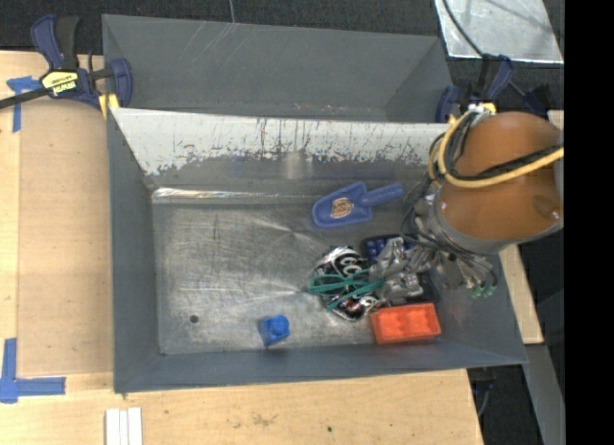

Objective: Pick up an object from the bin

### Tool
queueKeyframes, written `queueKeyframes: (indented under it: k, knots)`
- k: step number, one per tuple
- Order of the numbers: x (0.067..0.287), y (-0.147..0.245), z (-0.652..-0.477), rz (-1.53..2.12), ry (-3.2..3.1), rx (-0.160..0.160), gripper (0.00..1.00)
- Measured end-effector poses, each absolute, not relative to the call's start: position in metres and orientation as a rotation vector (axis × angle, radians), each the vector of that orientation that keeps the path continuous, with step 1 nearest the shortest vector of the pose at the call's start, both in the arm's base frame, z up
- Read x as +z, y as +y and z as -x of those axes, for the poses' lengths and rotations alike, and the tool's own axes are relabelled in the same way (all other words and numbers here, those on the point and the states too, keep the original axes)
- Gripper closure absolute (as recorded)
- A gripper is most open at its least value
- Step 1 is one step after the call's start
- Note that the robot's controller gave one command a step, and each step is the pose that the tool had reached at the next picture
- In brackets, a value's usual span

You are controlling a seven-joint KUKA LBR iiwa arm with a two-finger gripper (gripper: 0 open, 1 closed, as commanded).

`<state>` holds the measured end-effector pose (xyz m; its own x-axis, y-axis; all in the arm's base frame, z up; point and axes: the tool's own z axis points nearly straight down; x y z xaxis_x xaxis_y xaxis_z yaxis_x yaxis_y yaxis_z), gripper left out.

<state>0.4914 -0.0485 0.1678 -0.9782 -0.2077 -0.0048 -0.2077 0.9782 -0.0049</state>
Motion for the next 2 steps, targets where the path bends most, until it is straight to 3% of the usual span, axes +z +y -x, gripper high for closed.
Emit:
queueKeyframes:
  k: [2]
  knots:
    - [0.1581,-0.0522,-0.5034,0.270,3.128,-0.003,1.00]
